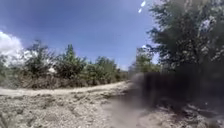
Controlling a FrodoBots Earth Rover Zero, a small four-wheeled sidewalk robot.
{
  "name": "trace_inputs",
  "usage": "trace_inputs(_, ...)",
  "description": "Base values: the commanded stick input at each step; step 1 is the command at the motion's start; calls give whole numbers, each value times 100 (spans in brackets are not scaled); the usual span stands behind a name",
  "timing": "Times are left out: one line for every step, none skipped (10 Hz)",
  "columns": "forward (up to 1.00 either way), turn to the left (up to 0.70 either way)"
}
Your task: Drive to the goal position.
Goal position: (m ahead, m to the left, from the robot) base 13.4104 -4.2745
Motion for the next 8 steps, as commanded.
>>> trace_inputs(44,27)
trace_inputs(44,25)
trace_inputs(44,15)
trace_inputs(44,6)
trace_inputs(44,3)
trace_inputs(44,3)
trace_inputs(44,2)
trace_inputs(44,2)
